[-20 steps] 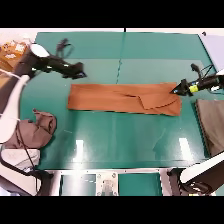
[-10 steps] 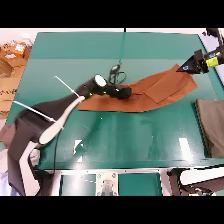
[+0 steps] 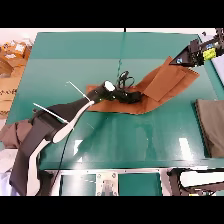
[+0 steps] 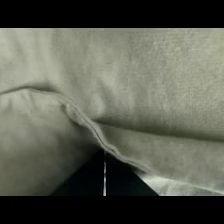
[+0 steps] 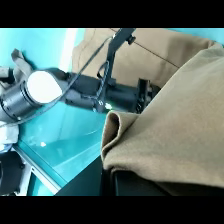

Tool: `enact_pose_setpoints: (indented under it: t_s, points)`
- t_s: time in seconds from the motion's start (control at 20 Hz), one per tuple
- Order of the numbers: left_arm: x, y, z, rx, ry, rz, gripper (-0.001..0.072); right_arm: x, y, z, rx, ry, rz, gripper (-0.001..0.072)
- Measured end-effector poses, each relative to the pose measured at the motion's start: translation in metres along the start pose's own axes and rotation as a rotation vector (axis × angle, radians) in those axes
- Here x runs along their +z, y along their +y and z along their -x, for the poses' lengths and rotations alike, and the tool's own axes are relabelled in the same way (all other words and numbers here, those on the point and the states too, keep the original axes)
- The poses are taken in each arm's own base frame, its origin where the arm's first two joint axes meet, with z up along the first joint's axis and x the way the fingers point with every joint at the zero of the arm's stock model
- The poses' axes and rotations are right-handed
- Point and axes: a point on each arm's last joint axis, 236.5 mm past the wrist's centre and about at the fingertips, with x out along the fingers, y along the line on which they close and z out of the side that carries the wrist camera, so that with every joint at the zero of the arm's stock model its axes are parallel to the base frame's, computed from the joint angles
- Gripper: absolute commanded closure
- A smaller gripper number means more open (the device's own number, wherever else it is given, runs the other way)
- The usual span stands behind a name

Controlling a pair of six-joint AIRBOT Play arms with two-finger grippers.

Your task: Fold the shirts.

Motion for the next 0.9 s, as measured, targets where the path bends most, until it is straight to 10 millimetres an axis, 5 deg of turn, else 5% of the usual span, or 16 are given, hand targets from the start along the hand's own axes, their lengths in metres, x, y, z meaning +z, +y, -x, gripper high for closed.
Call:
enact_pose_setpoints:
  t_s: [0.2,0.4,0.55,0.7,0.85,0.9]
  points:
    - [0.034,-0.012,0.059,-0.068,0.069,-0.097,0.0678,0.003,0.006,-0.003,0.006,-0.011,-0.003,0.0686]
    - [0.073,0.0,0.158,0.003,0.088,-0.207,0.0678,0.01,0.027,-0.022,0.032,-0.016,0.017,0.0686]
    - [0.099,0.019,0.242,0.122,0.037,-0.245,0.0678,0.017,0.054,-0.055,0.065,-0.015,0.035,0.0686]
    - [0.116,0.042,0.315,0.28,-0.028,-0.25,0.0678,0.023,0.088,-0.117,0.113,-0.009,0.059,0.0686]
    - [0.124,0.08,0.381,0.488,-0.088,-0.2,0.0677,0.021,0.127,-0.212,0.161,-0.005,0.077,0.0651]
    - [0.126,0.091,0.4,0.548,-0.108,-0.179,0.0678,0.018,0.139,-0.249,0.173,-0.011,0.079,0.039]
